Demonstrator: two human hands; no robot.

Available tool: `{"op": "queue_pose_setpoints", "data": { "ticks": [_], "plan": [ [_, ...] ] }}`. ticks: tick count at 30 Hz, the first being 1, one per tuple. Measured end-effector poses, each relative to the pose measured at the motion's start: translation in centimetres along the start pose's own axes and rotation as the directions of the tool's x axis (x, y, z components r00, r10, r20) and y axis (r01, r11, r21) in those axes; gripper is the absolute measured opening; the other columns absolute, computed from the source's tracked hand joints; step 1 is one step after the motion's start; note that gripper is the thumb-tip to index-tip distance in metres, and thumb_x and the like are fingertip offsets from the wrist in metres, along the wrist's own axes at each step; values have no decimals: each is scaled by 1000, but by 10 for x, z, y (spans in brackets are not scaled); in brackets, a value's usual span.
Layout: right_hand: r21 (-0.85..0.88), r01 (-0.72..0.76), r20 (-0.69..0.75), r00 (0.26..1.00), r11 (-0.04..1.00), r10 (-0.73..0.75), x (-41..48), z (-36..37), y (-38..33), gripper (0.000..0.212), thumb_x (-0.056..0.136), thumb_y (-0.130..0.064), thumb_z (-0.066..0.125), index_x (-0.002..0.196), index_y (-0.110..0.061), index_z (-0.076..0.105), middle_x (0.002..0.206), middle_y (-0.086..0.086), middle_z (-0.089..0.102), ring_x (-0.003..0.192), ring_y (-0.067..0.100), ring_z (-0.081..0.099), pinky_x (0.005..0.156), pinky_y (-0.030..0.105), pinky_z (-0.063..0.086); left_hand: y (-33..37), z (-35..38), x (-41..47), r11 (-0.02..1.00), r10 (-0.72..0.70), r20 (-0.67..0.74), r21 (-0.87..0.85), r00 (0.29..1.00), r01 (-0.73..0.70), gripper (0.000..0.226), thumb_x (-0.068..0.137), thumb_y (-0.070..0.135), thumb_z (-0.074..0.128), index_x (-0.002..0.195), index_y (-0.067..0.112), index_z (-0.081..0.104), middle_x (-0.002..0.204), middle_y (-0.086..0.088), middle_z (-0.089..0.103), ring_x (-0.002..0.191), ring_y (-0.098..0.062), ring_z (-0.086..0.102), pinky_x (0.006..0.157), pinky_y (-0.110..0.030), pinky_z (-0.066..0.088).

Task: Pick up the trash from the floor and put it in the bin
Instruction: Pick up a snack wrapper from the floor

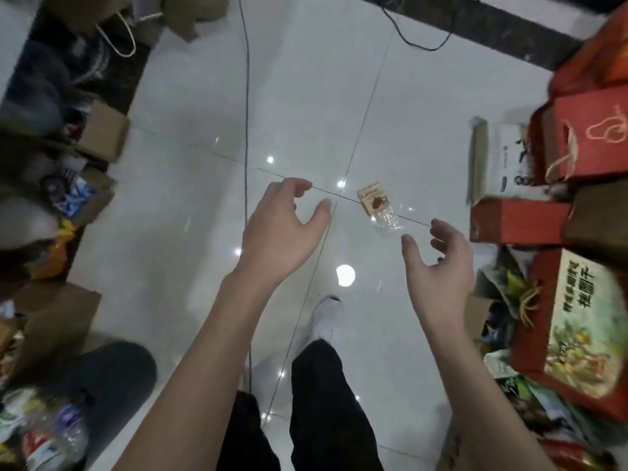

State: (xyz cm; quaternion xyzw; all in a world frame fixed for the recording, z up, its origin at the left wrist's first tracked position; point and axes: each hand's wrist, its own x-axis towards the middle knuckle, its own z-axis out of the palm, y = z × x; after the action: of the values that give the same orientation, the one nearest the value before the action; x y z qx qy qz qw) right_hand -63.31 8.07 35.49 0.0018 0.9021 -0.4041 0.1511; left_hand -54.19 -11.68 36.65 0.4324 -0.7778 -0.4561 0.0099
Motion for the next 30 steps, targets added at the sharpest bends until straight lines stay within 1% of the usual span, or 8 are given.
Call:
{"op": "queue_pose_setpoints", "data": {
  "ticks": [5,9,12,15,20,24,27,30],
  "plan": [
    [46,-53,-36,998,998,55,38,9,24,51,90,-35,75,136,-23,56,129,-9,55,117,9,55,106,37,47,15,26,42,997,48,73,51,996,-52,47,85,61,53,126,36,56,122,22,54,105,0,56,96,-38,50],
    [80,-76,-75,994,994,82,72,43,63,51,89,-34,76,136,-22,58,126,-12,55,117,8,56,106,39,47,0,64,90,990,120,109,60,987,-127,44,89,56,56,127,34,57,123,21,54,106,1,56,93,-32,50],
    [115,-63,-137,987,991,79,108,77,104,48,88,-32,77,132,-24,60,121,-16,56,116,7,57,105,39,48,-23,109,136,978,190,95,70,977,-197,41,91,53,58,126,33,58,123,21,55,104,1,57,88,-28,48],
    [138,-44,-186,980,990,69,146,112,154,47,87,-33,77,130,-25,60,119,-20,56,115,5,58,104,34,48,-53,159,176,973,229,73,23,971,-232,37,90,52,58,123,35,59,121,22,56,104,6,57,81,-22,46],
    [149,-32,-253,965,988,70,203,169,241,47,87,-38,76,129,-25,60,122,-18,57,112,5,59,100,31,48,-113,246,234,955,293,88,10,952,-295,33,91,49,60,121,35,58,121,20,56,105,5,57,80,-16,44],
    [134,-53,-237,968,990,84,232,208,300,51,85,-42,75,131,-25,59,122,-20,56,114,4,57,101,29,47,-154,304,263,948,314,104,13,944,-317,30,91,47,61,119,36,58,123,18,57,105,3,58,81,-19,45],
    [113,-44,-198,978,993,66,246,232,330,52,82,-45,73,129,-27,60,119,-25,54,116,6,56,104,34,47,-176,337,276,953,299,130,2,945,-302,29,92,44,62,118,33,59,123,17,58,105,1,59,82,-20,46],
    [71,-19,-164,986,997,30,258,249,350,52,82,-39,77,130,-25,60,124,-16,56,120,13,54,107,40,44,-190,357,286,957,285,155,2,946,-289,32,91,43,63,120,30,61,122,17,58,105,0,59,79,-17,44]
  ]
}}
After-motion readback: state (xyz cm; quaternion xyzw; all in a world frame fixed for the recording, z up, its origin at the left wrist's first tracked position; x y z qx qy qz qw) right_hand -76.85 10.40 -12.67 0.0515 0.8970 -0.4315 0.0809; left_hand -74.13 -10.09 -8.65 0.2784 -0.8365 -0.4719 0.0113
